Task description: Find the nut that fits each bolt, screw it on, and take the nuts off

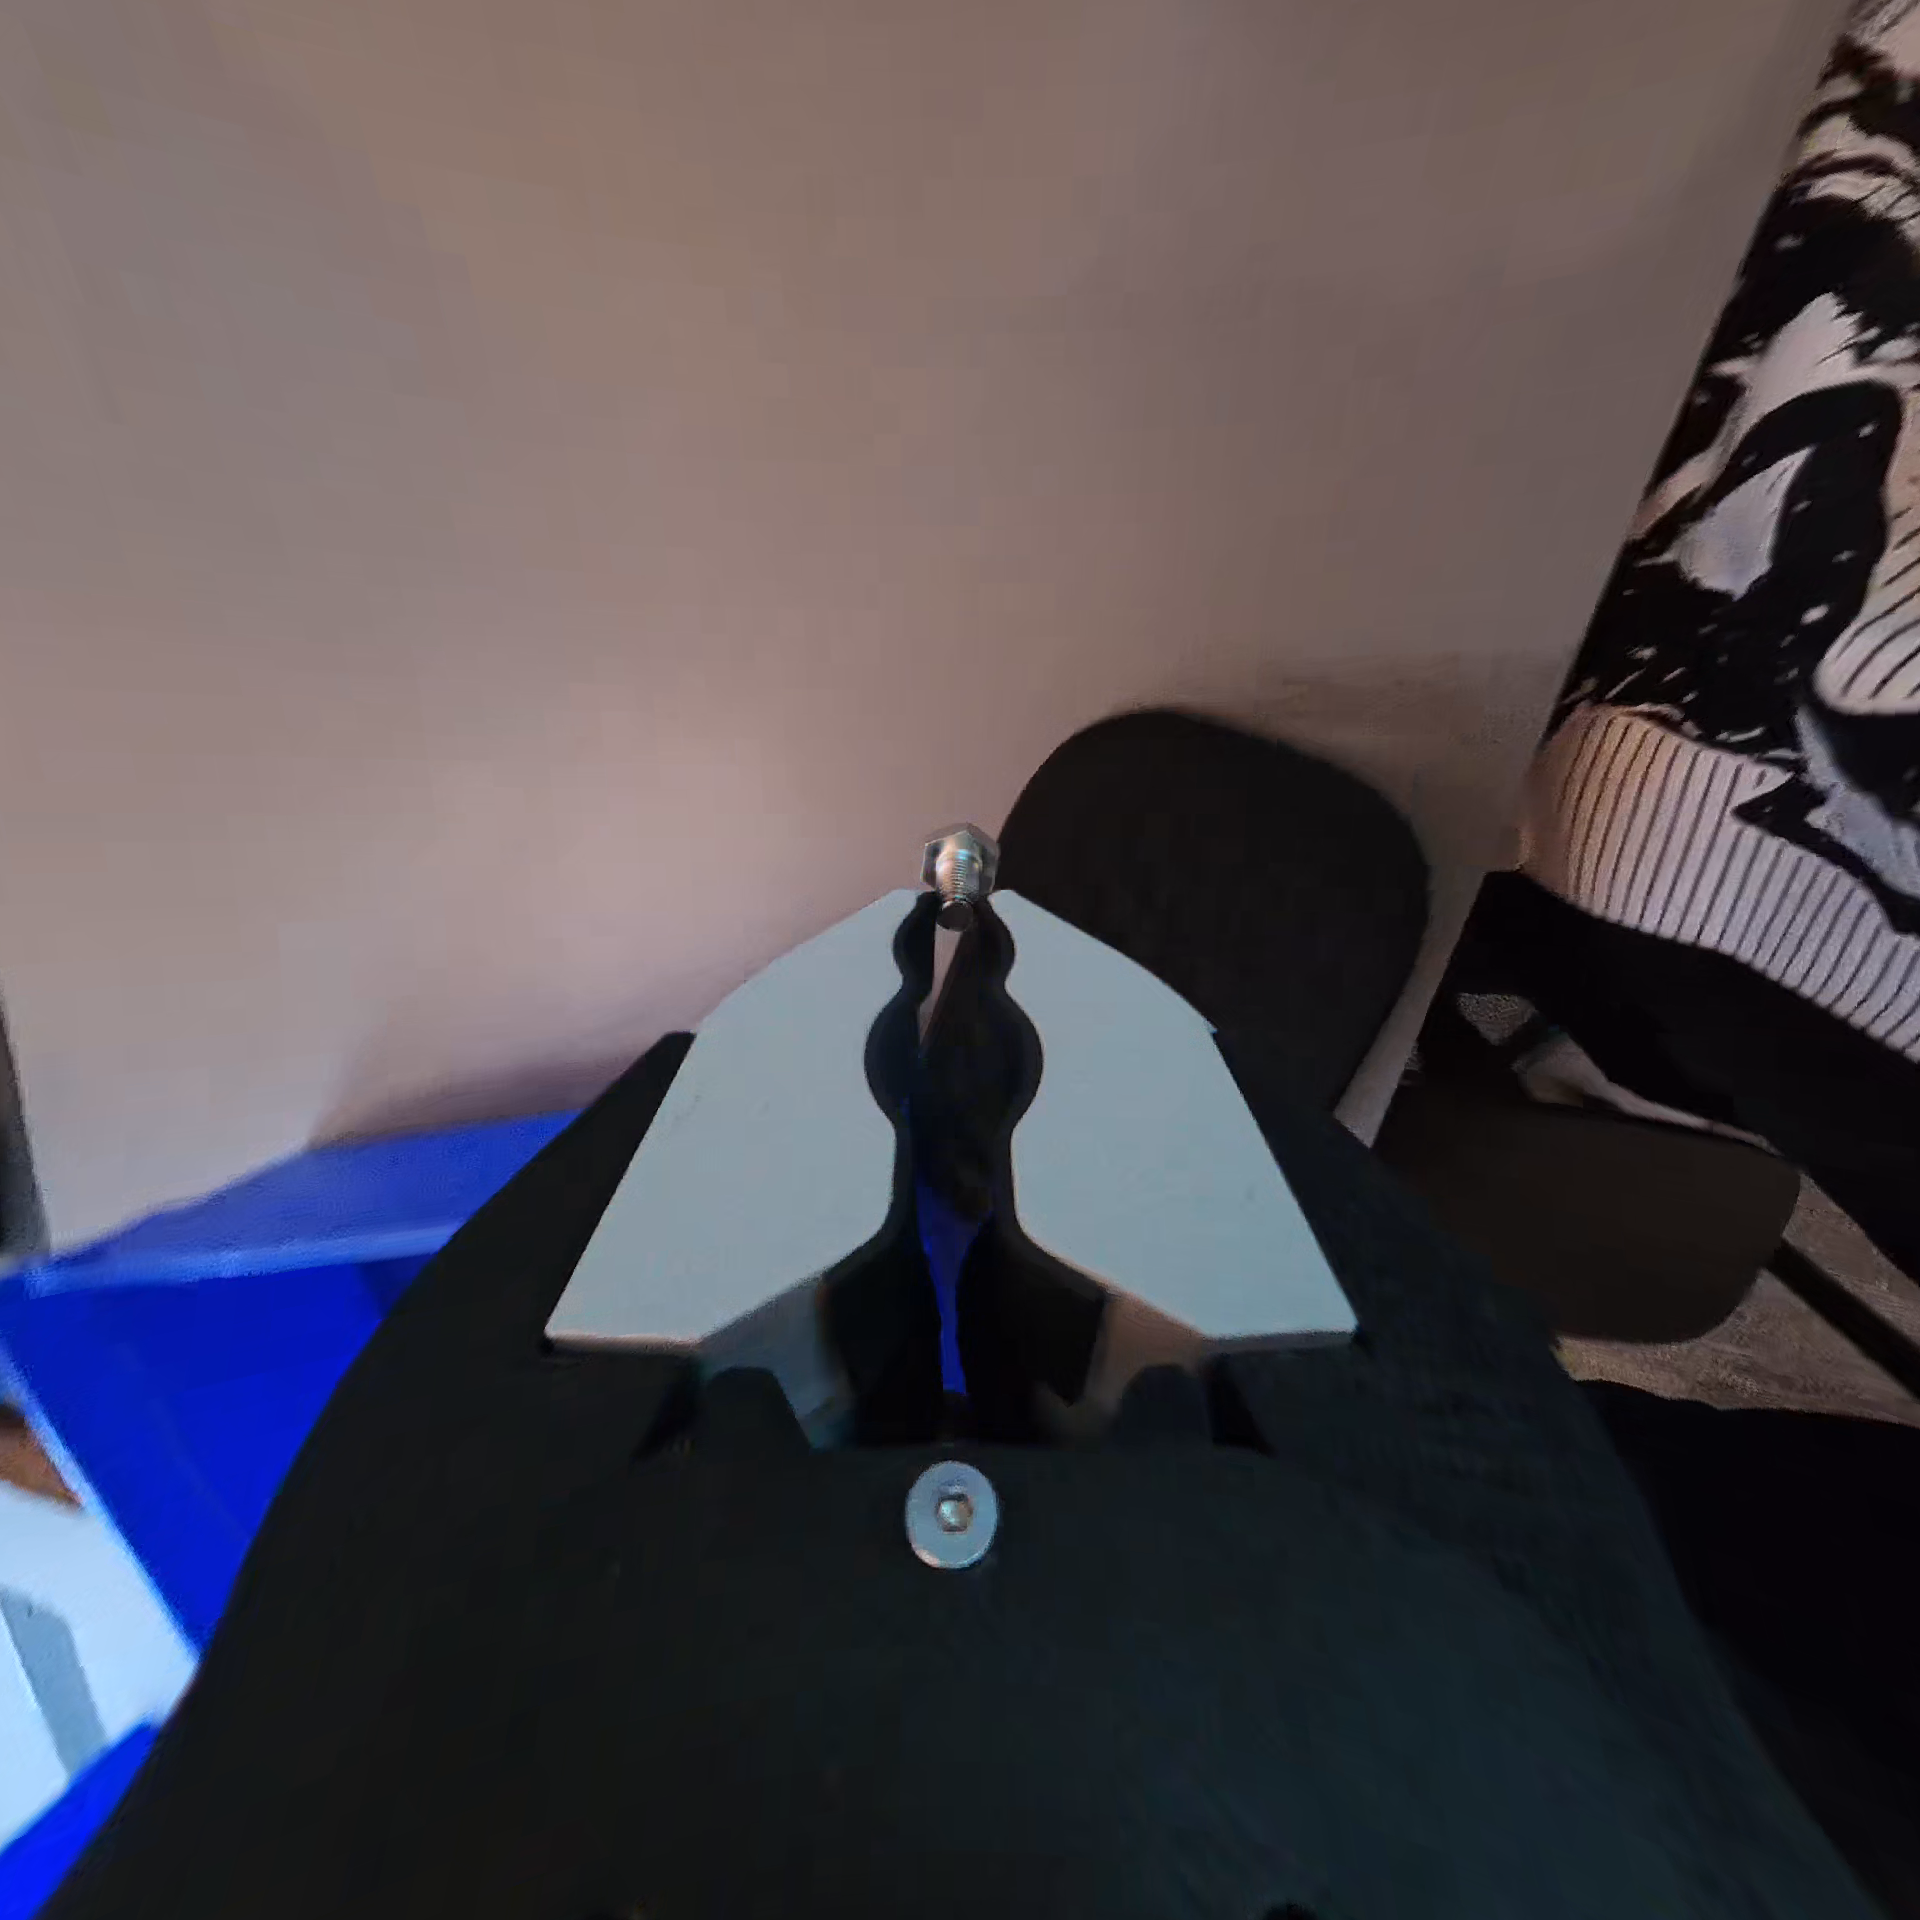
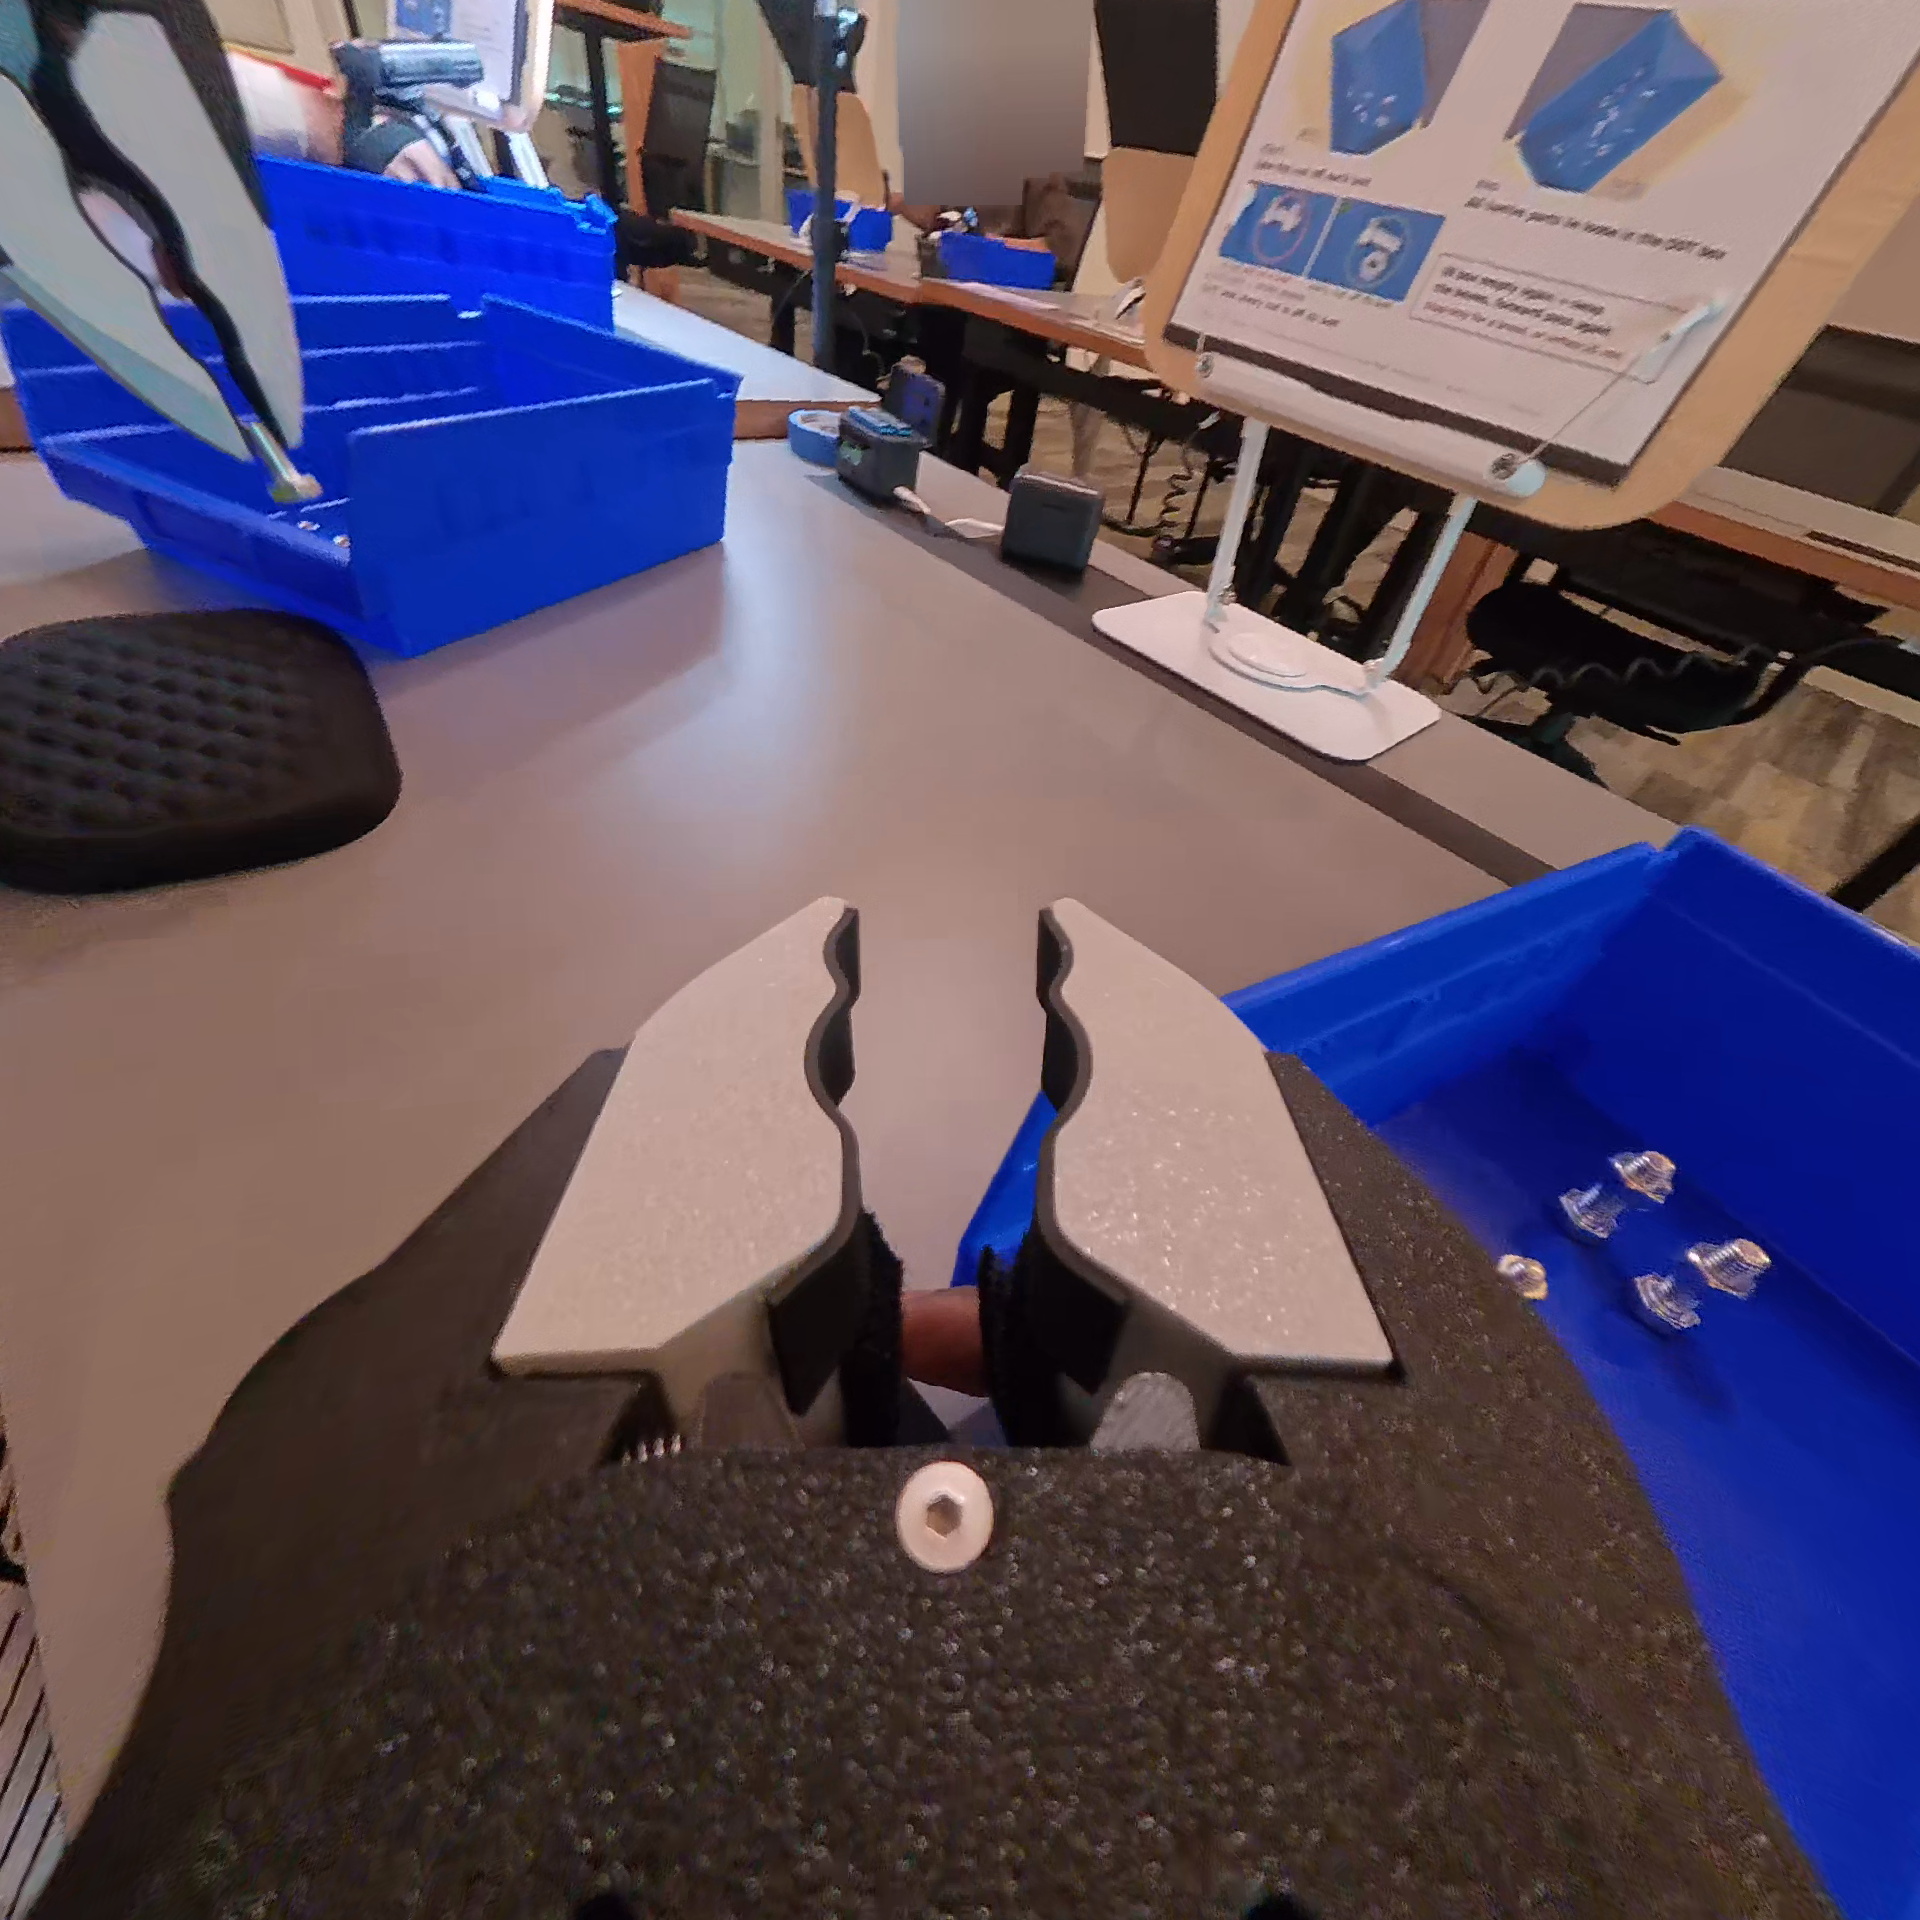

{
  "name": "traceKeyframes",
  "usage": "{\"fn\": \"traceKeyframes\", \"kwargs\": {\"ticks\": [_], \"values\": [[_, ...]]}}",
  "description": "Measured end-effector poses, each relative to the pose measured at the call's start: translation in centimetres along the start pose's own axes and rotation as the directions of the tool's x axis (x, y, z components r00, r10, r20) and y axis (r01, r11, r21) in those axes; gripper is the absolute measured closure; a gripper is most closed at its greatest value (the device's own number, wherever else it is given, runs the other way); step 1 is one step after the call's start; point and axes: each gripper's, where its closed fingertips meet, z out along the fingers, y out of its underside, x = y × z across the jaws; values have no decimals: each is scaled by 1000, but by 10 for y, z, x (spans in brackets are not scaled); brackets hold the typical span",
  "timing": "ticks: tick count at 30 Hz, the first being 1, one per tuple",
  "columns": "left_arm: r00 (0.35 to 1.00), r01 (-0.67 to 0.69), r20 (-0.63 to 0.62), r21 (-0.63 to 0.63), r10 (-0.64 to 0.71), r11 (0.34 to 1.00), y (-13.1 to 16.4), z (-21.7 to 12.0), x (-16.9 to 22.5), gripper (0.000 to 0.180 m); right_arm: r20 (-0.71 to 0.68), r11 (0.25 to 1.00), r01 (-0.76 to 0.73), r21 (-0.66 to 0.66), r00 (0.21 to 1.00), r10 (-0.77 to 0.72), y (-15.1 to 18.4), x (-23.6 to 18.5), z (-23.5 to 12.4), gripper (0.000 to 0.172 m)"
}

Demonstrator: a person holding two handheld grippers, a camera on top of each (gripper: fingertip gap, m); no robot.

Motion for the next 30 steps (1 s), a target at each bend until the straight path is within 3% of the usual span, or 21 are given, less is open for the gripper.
{"fn": "traceKeyframes", "kwargs": {"ticks": [1,9,18,22,25,30], "values": [[999,-30,-23,-8,29,1000,-10,12,8,173,17,1000,8,-3,1000,-8,2,-3,1,139],[987,-102,-135,-78,91,992,-50,91,43,173,154,998,53,24,986,-56,13,-23,8,139],[983,-92,-168,-123,71,988,-48,112,45,171,159,998,68,4,985,-68,19,-25,13,139],[987,-69,-153,-92,54,993,-47,104,43,164,163,998,69,-5,984,-67,22,-25,14,138],[993,-11,-119,-15,9,1000,-38,76,34,161,167,998,66,-2,984,-65,22,-25,14,138],[982,185,20,62,-186,981,24,4,-14,157,179,998,59,-2,982,-58,23,-28,17,138]]}}
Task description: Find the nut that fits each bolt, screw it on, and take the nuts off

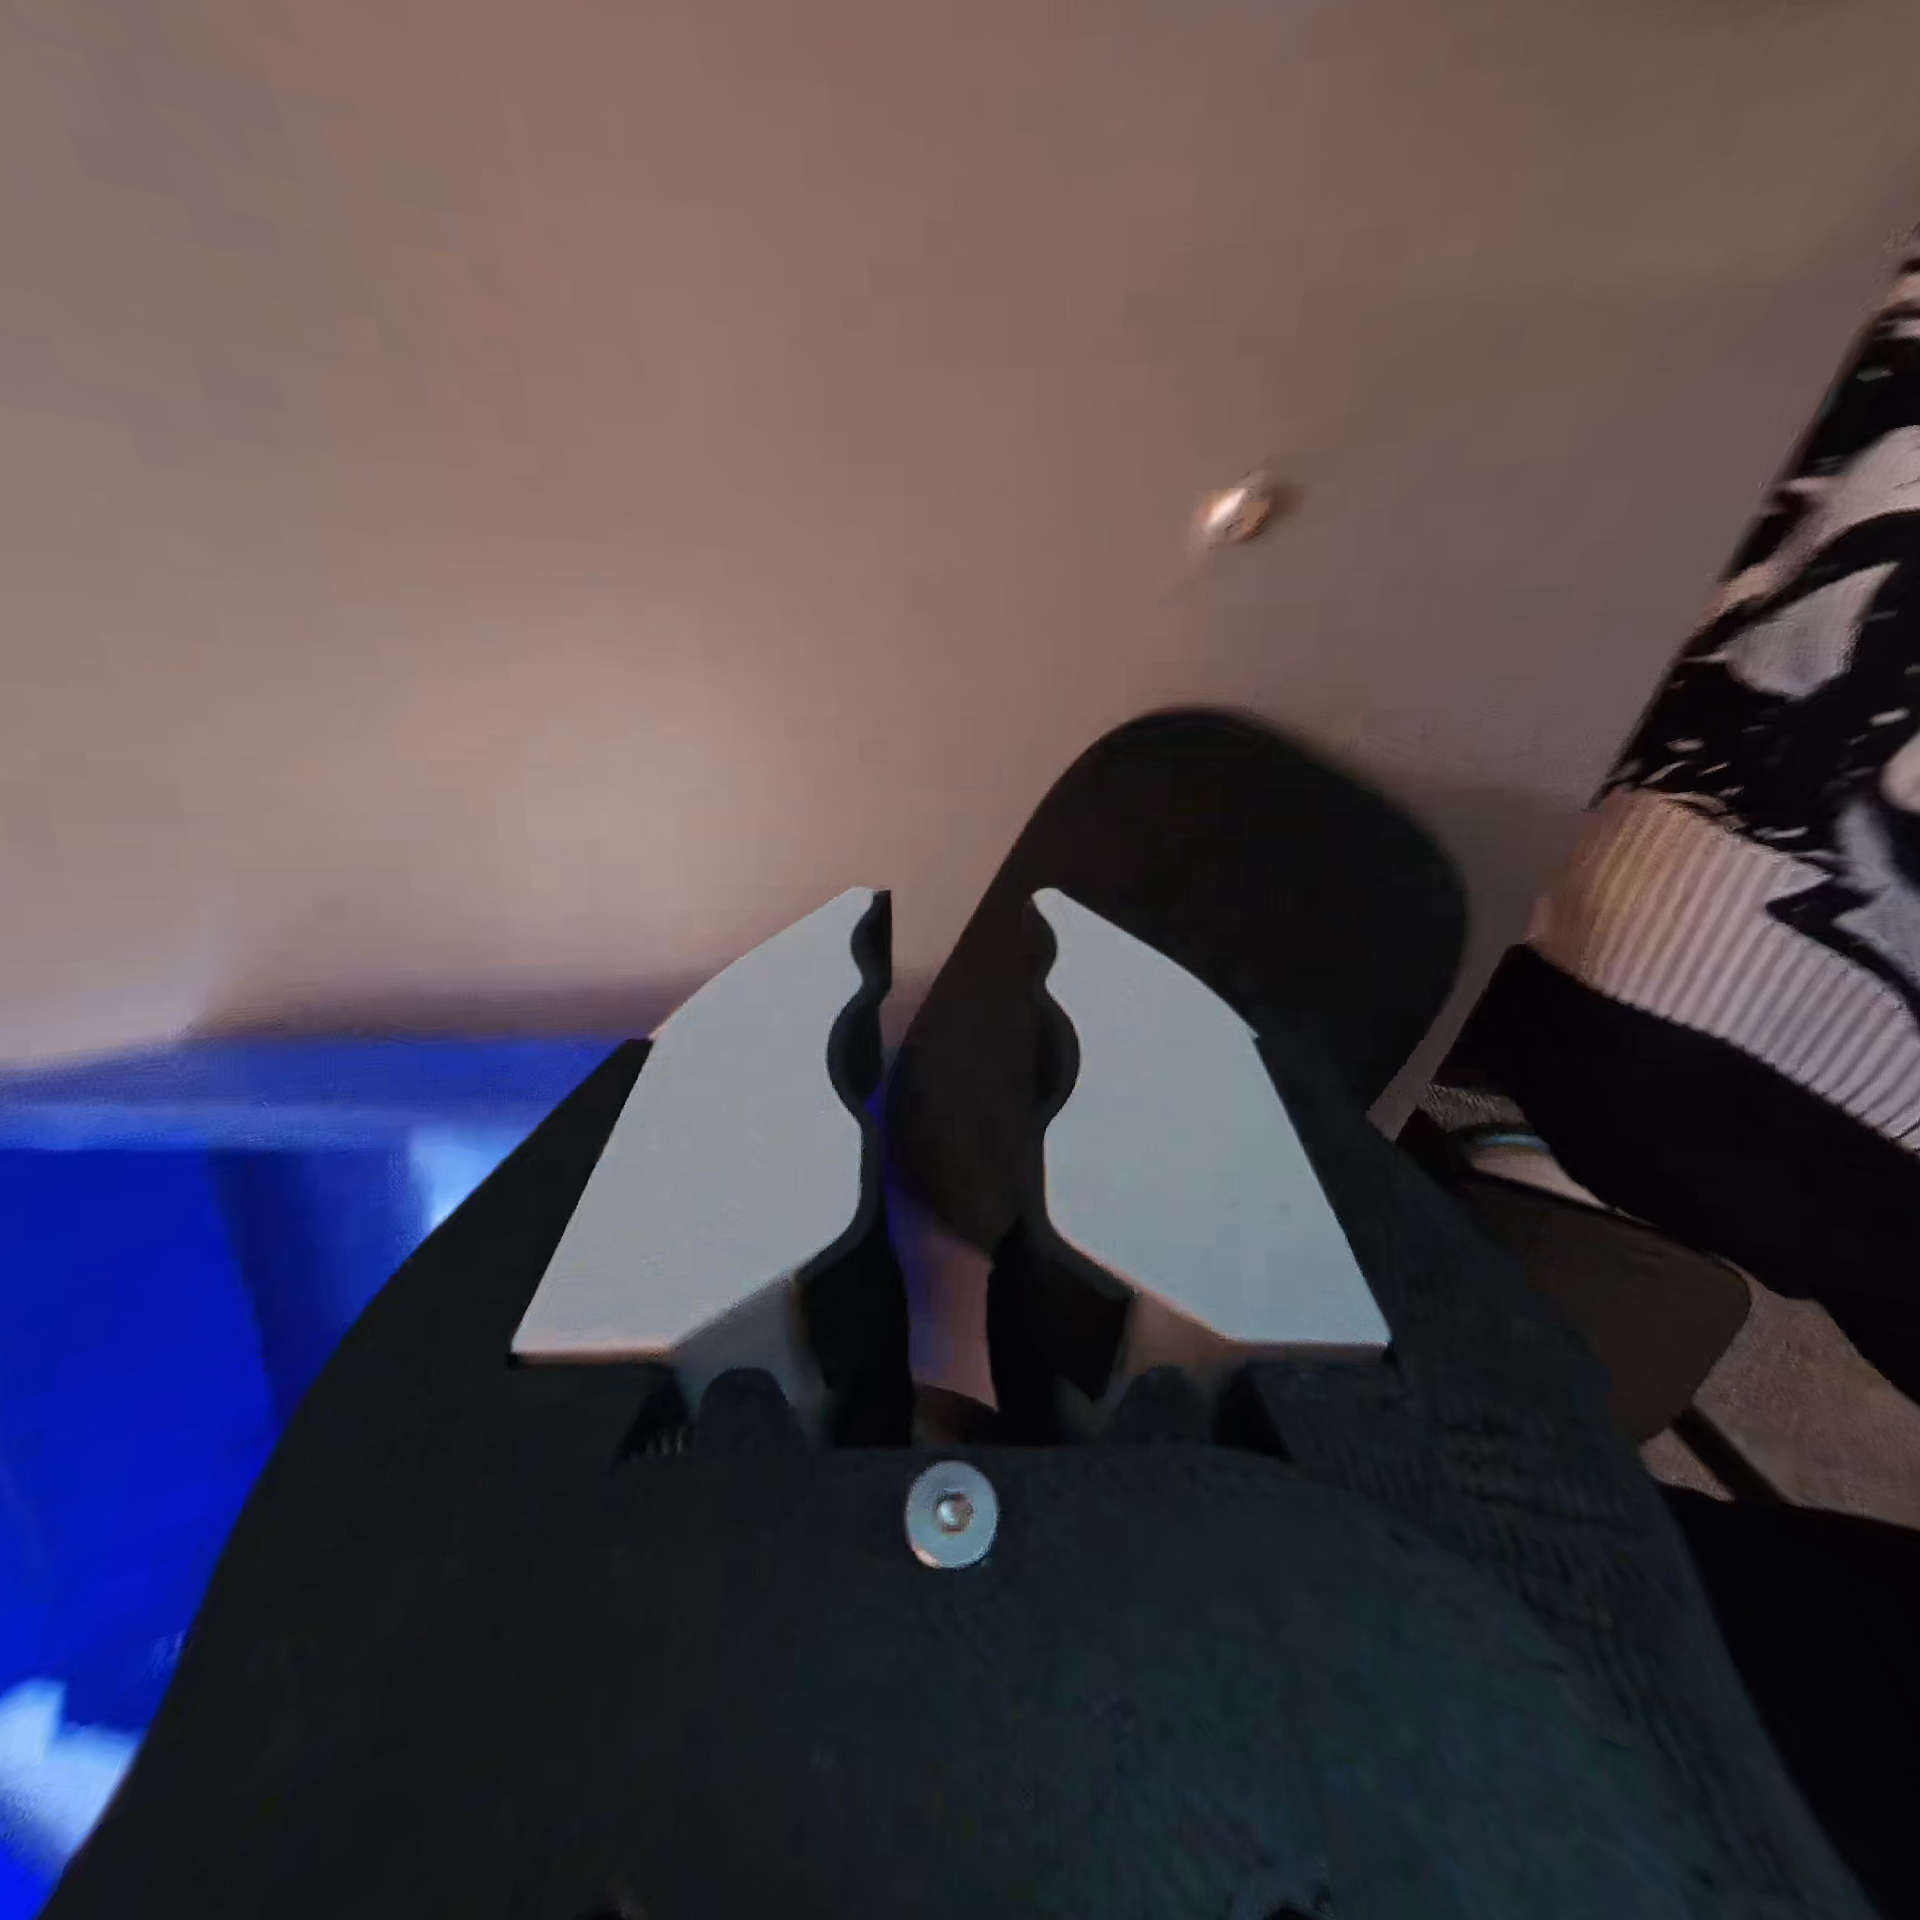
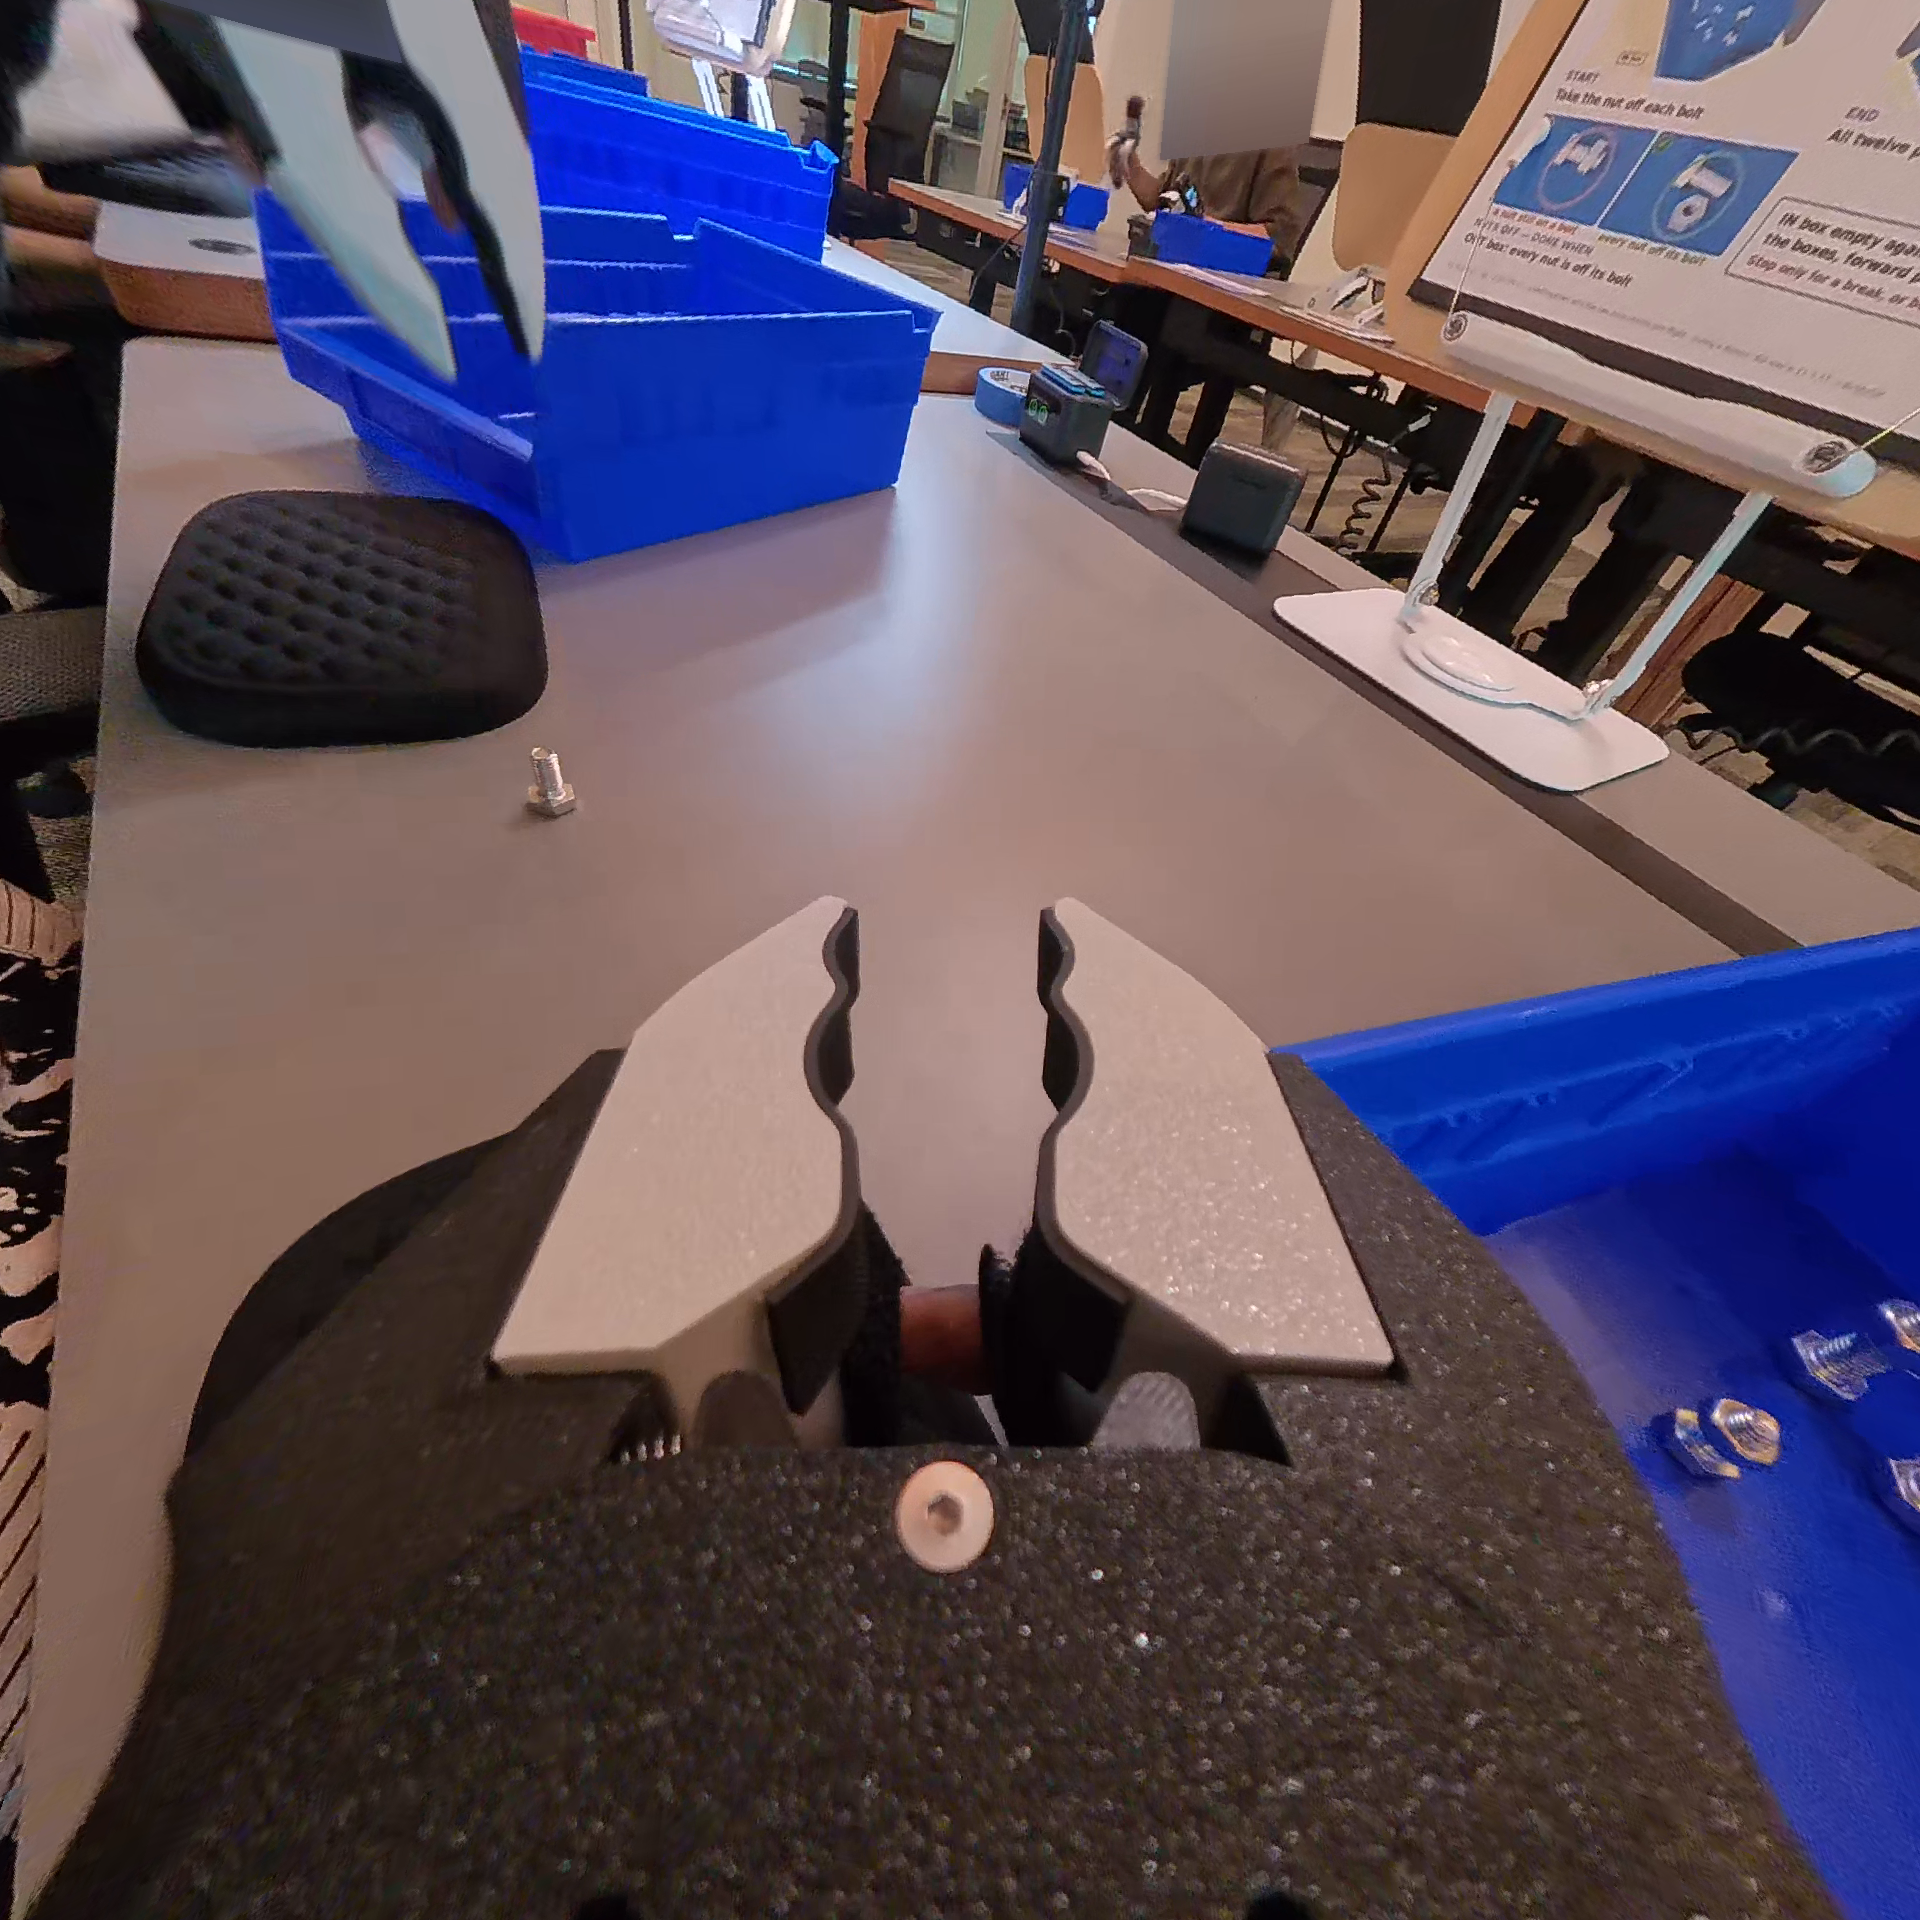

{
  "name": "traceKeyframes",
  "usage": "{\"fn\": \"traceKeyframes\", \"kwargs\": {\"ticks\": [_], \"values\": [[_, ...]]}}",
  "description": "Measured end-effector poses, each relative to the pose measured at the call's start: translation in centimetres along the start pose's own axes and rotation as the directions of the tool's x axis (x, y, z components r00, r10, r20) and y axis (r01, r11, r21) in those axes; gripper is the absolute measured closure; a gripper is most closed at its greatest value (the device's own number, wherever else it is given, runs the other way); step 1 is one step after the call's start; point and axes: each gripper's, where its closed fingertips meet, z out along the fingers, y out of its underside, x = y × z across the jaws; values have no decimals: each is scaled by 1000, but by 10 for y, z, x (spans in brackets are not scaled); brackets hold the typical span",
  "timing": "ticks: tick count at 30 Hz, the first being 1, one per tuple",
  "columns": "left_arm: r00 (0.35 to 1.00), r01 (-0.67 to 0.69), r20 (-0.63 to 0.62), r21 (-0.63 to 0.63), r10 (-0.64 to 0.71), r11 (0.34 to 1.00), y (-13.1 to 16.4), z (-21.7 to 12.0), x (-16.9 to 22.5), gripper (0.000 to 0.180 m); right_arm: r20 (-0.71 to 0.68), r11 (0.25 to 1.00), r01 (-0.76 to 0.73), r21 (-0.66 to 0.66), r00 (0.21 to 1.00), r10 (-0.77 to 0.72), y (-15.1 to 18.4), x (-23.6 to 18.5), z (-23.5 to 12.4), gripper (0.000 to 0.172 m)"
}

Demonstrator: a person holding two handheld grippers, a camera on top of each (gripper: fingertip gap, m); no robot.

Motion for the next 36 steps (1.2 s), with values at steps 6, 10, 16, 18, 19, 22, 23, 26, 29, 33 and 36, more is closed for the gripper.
{"fn": "traceKeyframes", "kwargs": {"ticks": [6,10,16,18,19,22,23,26,29,33,36], "values": [[918,388,141,-131,-371,912,115,-31,-75,144,19,1000,6,-5,1000,-5,0,-5,6,138],[852,523,159,-237,-498,819,165,-11,-95,143,28,1000,10,-11,1000,-10,1,-7,8,138],[830,549,133,-368,-541,751,196,22,-101,145,23,1000,5,-7,1000,-5,1,-5,6,138],[834,537,119,-397,-539,744,200,28,-101,145,21,1000,4,-6,1000,-4,2,-4,6,138],[834,535,113,-409,-540,740,202,31,-101,146,20,1000,2,-7,1000,-2,2,-4,6,138],[826,540,105,-428,-554,724,207,35,-102,147,19,1000,1,-10,1000,-1,3,-3,6,138],[823,544,102,-428,-559,722,208,36,-103,148,18,1000,1,-12,1000,-1,4,-3,6,138],[818,546,96,-440,-567,713,211,38,-102,149,17,1000,1,-15,1000,-1,4,-3,6,138],[816,545,90,-449,-571,708,214,42,-101,150,17,1000,3,-17,1000,-3,5,-3,6,138],[811,548,81,-454,-580,703,216,47,-100,151,16,1000,5,-16,1000,-5,4,-3,6,138],[809,552,85,-452,-582,701,218,47,-100,160,14,1000,5,-17,1000,-4,4,-2,6,138]]}}
